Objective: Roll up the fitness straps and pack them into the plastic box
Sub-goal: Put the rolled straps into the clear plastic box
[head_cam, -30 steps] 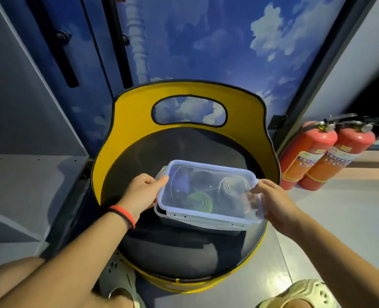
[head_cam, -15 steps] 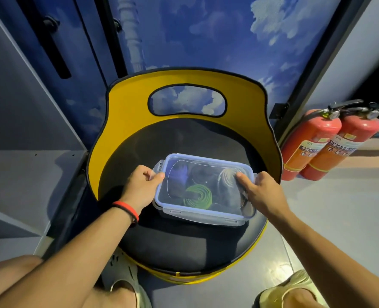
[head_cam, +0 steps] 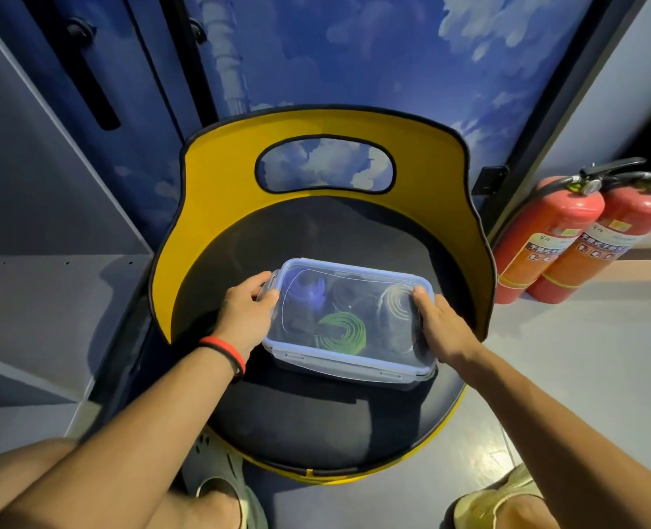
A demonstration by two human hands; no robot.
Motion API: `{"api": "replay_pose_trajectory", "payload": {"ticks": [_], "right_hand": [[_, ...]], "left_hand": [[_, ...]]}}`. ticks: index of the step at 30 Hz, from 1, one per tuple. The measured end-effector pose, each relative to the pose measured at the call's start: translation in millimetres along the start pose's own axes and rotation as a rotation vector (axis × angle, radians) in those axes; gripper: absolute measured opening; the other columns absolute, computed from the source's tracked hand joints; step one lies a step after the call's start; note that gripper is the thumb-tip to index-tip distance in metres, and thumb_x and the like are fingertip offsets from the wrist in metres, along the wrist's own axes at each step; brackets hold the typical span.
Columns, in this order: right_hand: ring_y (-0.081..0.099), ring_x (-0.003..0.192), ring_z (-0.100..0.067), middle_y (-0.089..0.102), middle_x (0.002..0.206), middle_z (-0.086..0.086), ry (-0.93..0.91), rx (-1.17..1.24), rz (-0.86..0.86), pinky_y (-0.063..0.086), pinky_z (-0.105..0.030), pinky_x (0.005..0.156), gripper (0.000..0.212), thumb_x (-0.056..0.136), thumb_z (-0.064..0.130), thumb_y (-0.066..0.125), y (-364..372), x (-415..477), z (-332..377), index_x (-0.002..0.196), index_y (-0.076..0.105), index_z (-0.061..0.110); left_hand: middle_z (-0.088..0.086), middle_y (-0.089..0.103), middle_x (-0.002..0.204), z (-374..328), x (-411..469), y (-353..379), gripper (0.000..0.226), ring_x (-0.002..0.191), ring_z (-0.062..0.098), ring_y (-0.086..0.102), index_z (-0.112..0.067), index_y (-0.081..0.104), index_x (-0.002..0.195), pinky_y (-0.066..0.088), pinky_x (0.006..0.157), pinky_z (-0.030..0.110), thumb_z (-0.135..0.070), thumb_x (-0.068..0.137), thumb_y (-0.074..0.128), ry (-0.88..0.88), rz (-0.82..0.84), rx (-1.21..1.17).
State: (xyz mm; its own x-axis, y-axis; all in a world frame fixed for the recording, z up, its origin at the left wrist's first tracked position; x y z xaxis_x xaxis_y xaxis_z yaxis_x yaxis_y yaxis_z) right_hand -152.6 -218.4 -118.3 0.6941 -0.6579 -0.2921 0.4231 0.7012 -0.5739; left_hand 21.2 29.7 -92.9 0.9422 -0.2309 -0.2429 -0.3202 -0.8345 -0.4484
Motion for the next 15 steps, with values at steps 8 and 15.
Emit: {"api": "replay_pose_trajectory", "payload": {"ticks": [8,15], "right_hand": [[0.060,0.104,-0.040,0.063,0.121,-0.018,-0.026,-0.389,-0.201,0.045,-0.044,0.082,0.050,0.106,0.053,0.025,-7,-5,11,0.128,0.048,0.015],[0.059,0.067,-0.030,0.063,0.086,-0.012,-0.239,-0.735,-0.151,0.046,-0.038,0.056,0.055,0.110,0.026,0.023,-11,-1,33,0.162,0.008,0.033]], "left_hand": [[0.002,0.073,0.097,-3,-16,-5,0.015,0.089,0.016,0.065,-0.013,0.076,0.105,0.054,0.075,0.029,-0.020,0.095,0.068,0.216,-0.226,0.159],[0.003,0.068,0.122,-22,-37,-3,0.036,0.107,0.023,0.065,-0.025,0.060,0.134,0.051,0.085,0.037,-0.034,0.099,0.061,0.403,-0.095,0.524]]}}
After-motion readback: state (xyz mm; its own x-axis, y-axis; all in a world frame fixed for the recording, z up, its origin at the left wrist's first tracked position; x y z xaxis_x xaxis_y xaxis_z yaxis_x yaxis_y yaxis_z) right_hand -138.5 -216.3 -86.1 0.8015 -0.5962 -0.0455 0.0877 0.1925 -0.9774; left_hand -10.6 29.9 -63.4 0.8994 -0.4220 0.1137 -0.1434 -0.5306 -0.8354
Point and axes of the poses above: each hand's wrist, its own x-axis towards the middle knuckle, its own y-axis out of the palm, z = x × y, the point moved 5 cm from there along x, towards the middle knuckle
